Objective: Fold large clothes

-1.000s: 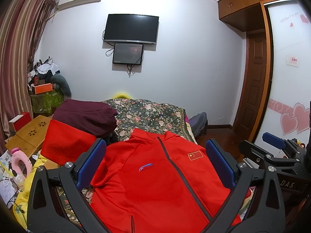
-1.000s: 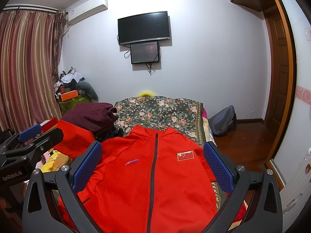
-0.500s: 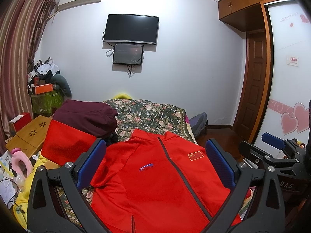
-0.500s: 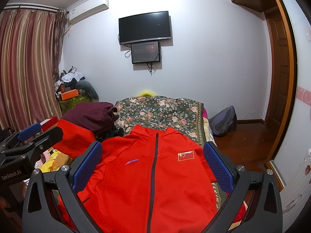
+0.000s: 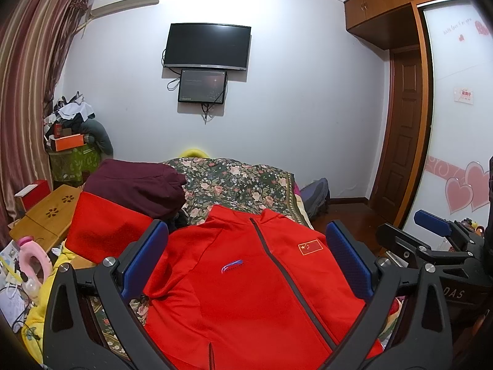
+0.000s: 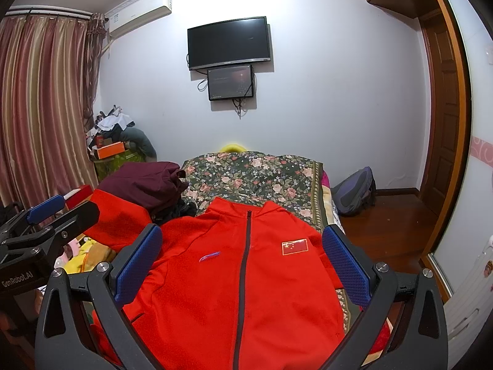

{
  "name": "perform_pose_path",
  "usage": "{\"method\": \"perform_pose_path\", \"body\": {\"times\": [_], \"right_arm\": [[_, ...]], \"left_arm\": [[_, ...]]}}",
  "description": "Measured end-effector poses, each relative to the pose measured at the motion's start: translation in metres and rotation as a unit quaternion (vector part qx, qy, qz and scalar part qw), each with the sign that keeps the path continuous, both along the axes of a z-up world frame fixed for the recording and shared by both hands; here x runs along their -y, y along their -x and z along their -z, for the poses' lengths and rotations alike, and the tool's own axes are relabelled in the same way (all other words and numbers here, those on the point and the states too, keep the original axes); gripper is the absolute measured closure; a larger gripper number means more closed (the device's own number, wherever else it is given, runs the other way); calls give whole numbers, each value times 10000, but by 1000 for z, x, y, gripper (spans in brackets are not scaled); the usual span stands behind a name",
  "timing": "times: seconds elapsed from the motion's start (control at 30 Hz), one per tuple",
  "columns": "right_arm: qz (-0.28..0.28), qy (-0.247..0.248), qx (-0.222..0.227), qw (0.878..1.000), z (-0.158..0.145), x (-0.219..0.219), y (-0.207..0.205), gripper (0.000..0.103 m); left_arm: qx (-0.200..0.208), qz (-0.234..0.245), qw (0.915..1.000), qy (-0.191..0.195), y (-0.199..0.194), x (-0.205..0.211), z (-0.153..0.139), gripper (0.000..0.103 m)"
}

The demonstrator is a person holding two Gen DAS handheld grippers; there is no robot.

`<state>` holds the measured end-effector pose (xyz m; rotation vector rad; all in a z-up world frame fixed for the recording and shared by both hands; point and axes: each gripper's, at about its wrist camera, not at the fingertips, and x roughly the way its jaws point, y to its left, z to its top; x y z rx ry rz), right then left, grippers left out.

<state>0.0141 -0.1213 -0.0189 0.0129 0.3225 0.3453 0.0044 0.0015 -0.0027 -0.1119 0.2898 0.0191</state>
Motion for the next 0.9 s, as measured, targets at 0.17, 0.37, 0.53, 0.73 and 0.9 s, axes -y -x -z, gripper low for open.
{"method": "perform_pose_path", "body": {"times": [0.17, 0.37, 0.53, 0.73, 0.9], "right_arm": [[5, 2, -23, 10000, 0, 0, 0, 0], [6, 2, -29, 10000, -1, 0, -2, 0], [5, 10, -40, 10000, 0, 1, -2, 0], [28, 29, -106, 9999, 2, 0, -8, 0], [97, 97, -223, 9997, 6, -2, -21, 0]], "left_arm": [[-21, 9, 10000, 3, -1, -1, 1, 0], [-25, 2, 10000, -1, -1, -1, 1, 0], [-46, -6, 10000, 26, -3, -2, 3, 0], [-91, -44, 9999, 53, -11, -8, 7, 0], [-134, -203, 9997, 82, -23, -23, 12, 0]]}}
